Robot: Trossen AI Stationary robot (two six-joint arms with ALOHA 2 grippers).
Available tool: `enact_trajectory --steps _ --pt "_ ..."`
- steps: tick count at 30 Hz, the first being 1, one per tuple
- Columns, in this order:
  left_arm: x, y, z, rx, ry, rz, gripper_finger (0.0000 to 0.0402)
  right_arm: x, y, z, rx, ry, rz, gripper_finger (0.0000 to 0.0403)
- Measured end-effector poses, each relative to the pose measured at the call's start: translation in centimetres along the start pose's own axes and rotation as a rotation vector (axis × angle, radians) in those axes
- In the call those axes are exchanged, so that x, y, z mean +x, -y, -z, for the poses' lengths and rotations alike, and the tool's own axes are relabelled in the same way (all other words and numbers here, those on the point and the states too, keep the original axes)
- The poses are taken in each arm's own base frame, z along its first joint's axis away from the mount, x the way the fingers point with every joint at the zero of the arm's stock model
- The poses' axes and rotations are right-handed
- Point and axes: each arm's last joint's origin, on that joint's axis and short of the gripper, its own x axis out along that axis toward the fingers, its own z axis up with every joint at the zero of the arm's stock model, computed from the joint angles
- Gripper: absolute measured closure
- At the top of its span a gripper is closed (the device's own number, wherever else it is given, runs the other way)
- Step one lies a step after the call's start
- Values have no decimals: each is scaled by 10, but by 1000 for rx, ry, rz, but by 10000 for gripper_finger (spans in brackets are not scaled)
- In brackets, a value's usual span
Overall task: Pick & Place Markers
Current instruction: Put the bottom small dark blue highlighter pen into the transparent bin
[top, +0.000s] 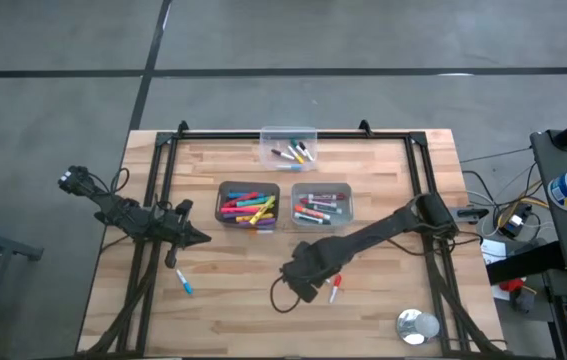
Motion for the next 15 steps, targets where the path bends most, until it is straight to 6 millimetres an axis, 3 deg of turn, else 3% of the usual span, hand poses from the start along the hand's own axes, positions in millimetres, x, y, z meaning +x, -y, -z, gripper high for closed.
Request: enact_trajectory --steps 15 --pt "0 0 0 0 0 0 401 40 8 6 41 5 -40 315"
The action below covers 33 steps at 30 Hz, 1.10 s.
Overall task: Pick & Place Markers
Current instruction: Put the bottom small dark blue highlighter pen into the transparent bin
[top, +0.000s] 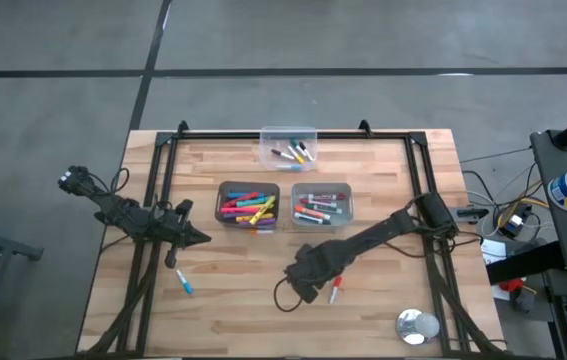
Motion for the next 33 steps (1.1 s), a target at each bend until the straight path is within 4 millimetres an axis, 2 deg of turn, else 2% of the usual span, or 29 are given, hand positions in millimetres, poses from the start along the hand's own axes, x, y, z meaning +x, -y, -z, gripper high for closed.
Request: enact_trajectory --steps 13,20,25,28,33 --pt "0 0 0 0 0 0 401 9 3 1 24 7 -31 366" --pt "0 0 0 -1 0 0 401 6 -6 -3 -37 58 -89 371" --pt "0 0 0 -31 0 0 401 -4 -18 -10 -94 112 -150 372" --pt "0 0 0 -35 0 1 401 -16 -25 -18 -137 172 -179 373" --pt "0 0 1 -25 -4 1 401 -38 -26 -43 -200 260 -202 373"
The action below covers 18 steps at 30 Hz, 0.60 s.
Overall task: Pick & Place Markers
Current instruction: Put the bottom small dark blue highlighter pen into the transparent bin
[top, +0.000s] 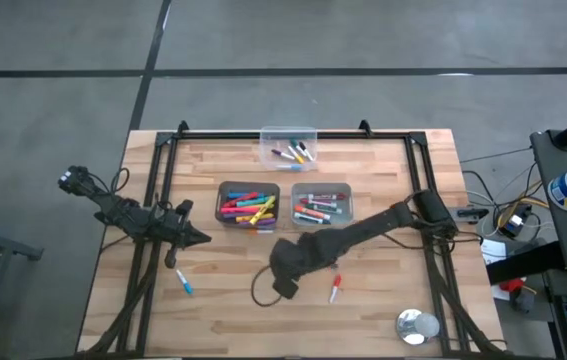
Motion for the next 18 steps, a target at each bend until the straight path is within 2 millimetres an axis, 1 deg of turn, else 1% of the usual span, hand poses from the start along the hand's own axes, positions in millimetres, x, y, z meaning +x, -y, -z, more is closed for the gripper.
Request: enact_trajectory --steps 5,9,12,15,18 --pt "1 0 1 9 -9 -19 401 -21 8 -40 -66 82 -26 373" --pt "1 -1 2 14 -14 -42 401 -41 24 -68 -114 118 44 374" --pt "2 -1 2 18 -20 -52 401 -59 41 -88 -149 155 152 374" --pt "2 -1 3 26 -23 -53 401 -76 63 -109 -161 196 262 374" --pt "3 -1 3 28 -26 -59 401 -87 87 -129 -160 225 316 374"
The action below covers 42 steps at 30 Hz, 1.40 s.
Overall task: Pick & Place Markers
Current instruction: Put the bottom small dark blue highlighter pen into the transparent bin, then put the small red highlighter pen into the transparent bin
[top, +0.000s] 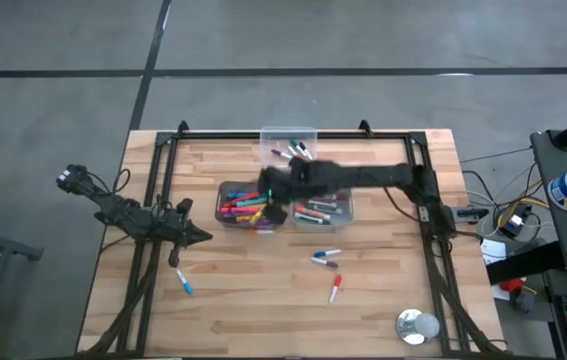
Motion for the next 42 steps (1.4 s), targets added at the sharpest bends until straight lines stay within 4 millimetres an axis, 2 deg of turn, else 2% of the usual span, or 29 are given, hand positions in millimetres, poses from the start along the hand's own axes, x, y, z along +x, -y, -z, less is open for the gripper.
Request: enact_trajectory --steps 5,9,14,18,23,29,38,42 --pt "1 -1 0 -1 1 -41 401 12 53 -20 15 3 60 374" --pt "1 -1 1 1 -1 -60 401 29 102 -28 48 -20 120 374" --pt "1 -1 1 1 -3 -60 401 55 157 -28 160 -30 74 374" --pt "1 -1 1 1 -3 -60 401 74 182 -22 204 -32 -7 374" --pt "1 -1 1 1 -2 -60 401 93 189 -9 223 -49 -20 374" --pt "1 -1 1 1 -2 -60 401 104 187 2 252 -74 -26 369" --pt "1 -1 1 -1 1 -59 401 104 187 1 286 -71 -21 275" --pt "1 -1 1 -2 2 -58 401 103 182 1 270 -74 -27 246"
